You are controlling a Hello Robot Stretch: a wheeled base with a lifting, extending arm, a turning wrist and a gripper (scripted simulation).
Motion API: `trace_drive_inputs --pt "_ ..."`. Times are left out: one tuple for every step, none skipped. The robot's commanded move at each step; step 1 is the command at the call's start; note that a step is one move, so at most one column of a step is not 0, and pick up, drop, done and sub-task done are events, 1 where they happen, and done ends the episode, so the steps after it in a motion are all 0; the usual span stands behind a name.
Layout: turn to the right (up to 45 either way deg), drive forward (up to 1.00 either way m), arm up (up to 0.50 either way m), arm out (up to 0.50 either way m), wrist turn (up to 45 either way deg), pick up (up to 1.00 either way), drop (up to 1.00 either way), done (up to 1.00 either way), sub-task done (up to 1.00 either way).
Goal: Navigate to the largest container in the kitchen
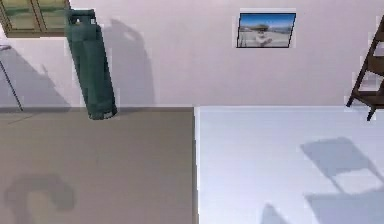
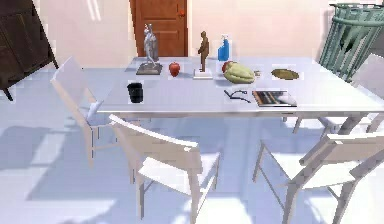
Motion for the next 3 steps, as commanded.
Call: trace_drive_inputs --pt "0.0 0.35 0.0 0.0 0.0 0.0 0.0 0.0 0.0" --pt "39.0 0.0 0.0 0.0 0.0 0.0 0.0 0.0 0.0" --pt "0.0 1.0 0.0 0.0 0.0 0.0 0.0 0.0 0.0"
